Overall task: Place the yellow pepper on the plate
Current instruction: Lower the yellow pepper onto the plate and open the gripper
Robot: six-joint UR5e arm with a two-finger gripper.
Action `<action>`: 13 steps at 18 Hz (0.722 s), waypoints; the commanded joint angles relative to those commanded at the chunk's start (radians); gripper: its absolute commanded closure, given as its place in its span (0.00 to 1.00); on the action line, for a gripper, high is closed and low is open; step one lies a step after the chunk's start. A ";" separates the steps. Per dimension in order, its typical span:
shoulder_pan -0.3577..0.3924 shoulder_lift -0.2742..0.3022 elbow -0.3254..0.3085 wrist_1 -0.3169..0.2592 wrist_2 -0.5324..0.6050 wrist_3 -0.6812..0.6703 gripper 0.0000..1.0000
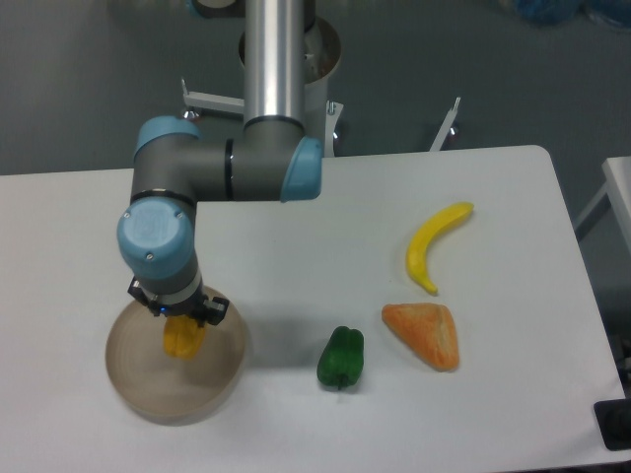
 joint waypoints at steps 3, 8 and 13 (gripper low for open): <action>-0.006 0.000 -0.043 0.097 0.006 0.011 0.62; -0.012 -0.003 -0.055 0.117 0.009 0.011 0.62; -0.012 -0.009 -0.055 0.118 0.009 0.014 0.62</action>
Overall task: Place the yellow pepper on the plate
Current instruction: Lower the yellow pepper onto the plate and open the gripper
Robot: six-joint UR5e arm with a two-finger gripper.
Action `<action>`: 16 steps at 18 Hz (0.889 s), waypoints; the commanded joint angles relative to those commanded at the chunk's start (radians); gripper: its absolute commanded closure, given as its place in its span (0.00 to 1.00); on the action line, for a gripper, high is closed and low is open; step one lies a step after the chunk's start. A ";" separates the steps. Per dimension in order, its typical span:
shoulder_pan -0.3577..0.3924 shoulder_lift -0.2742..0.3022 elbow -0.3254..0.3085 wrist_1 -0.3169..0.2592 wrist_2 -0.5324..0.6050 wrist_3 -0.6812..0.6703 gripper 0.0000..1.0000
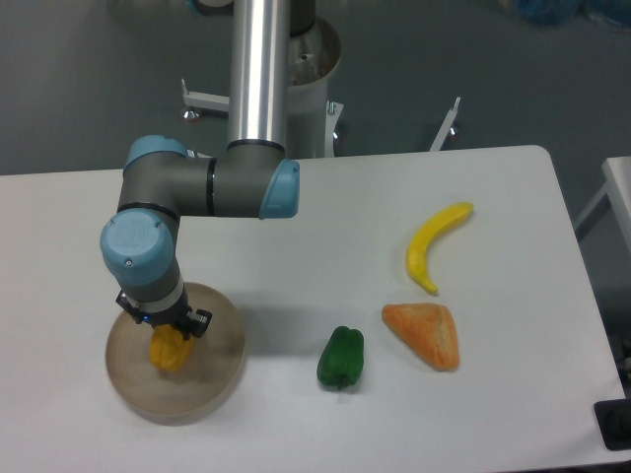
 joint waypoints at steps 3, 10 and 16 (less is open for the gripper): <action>0.000 0.002 0.000 0.000 0.000 0.014 0.61; 0.002 0.008 0.006 -0.003 0.017 0.014 0.07; 0.011 0.021 0.017 -0.003 0.023 0.023 0.01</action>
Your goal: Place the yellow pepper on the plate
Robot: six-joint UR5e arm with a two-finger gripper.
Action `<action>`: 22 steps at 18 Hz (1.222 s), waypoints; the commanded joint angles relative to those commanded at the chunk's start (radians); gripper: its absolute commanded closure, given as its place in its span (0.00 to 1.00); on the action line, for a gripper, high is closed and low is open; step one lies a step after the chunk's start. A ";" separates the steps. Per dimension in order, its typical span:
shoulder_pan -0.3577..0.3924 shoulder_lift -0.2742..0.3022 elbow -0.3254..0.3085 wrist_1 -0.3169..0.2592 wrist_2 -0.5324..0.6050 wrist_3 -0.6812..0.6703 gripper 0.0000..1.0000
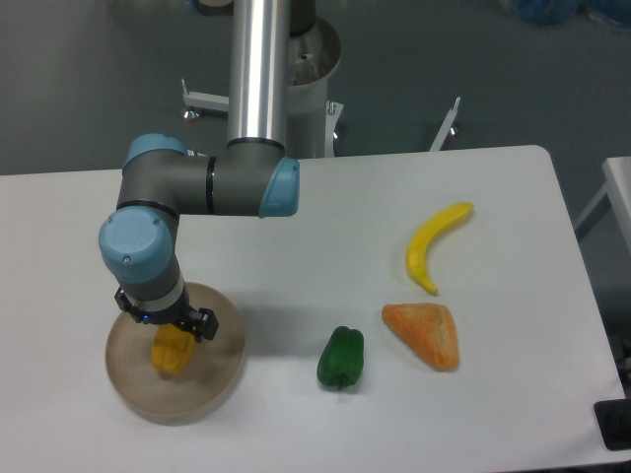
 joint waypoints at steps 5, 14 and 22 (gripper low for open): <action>0.064 0.041 -0.002 0.000 0.006 0.096 0.01; 0.259 0.083 -0.006 0.000 0.032 0.394 0.01; 0.390 0.081 0.002 0.000 0.124 0.642 0.01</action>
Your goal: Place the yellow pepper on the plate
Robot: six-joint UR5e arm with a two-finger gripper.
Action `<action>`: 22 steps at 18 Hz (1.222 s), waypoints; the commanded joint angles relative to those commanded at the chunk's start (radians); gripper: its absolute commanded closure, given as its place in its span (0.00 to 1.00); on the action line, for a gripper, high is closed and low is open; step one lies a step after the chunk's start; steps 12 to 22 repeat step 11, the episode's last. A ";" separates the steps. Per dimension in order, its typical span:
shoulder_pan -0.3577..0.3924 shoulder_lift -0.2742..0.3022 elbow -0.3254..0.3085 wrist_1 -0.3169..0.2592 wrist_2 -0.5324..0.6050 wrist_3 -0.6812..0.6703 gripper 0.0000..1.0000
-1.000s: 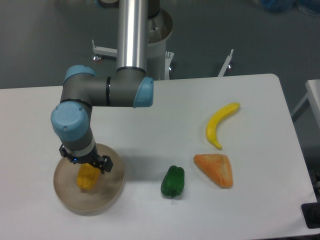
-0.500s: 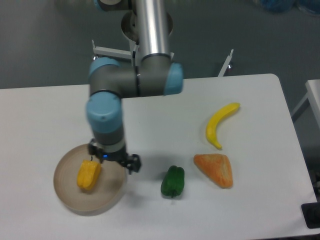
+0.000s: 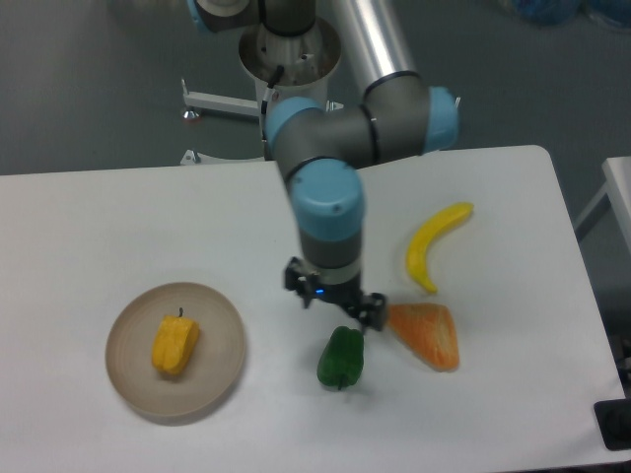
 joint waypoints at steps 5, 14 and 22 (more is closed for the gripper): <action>0.034 -0.002 0.006 0.000 -0.002 0.063 0.01; 0.054 0.000 -0.002 0.005 -0.002 0.078 0.01; 0.054 0.000 -0.002 0.005 -0.002 0.078 0.01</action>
